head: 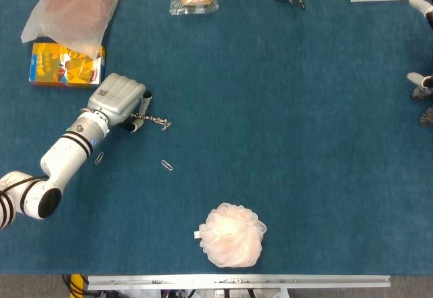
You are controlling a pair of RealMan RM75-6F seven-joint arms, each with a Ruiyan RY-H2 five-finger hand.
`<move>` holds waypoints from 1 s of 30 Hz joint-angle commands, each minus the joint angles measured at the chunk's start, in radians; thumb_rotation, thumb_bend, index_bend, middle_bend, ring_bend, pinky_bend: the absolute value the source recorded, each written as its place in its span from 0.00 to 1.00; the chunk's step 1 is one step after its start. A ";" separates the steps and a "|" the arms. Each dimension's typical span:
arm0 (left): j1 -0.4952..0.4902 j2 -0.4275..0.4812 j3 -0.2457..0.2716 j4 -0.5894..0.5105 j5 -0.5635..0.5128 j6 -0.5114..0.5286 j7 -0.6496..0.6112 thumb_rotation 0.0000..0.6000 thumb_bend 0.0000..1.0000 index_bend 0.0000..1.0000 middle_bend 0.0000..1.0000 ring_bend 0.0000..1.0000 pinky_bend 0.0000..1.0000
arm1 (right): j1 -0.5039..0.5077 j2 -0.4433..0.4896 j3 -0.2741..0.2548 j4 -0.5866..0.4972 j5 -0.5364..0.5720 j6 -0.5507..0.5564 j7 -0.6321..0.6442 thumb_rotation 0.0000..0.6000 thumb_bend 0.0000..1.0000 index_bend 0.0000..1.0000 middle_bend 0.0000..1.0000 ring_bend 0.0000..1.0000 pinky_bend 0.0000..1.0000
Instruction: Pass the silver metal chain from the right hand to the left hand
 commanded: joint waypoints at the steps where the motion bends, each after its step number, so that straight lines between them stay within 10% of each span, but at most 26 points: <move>1: -0.004 0.004 0.003 -0.003 -0.002 -0.013 0.001 1.00 0.30 0.57 1.00 1.00 1.00 | 0.000 0.000 0.000 0.000 0.000 0.000 0.000 1.00 0.00 0.13 0.03 0.00 0.03; 30: -0.013 0.013 0.010 -0.011 -0.003 -0.022 0.003 1.00 0.36 0.53 1.00 1.00 1.00 | 0.001 -0.003 -0.001 0.000 0.001 -0.004 0.000 1.00 0.00 0.13 0.03 0.00 0.03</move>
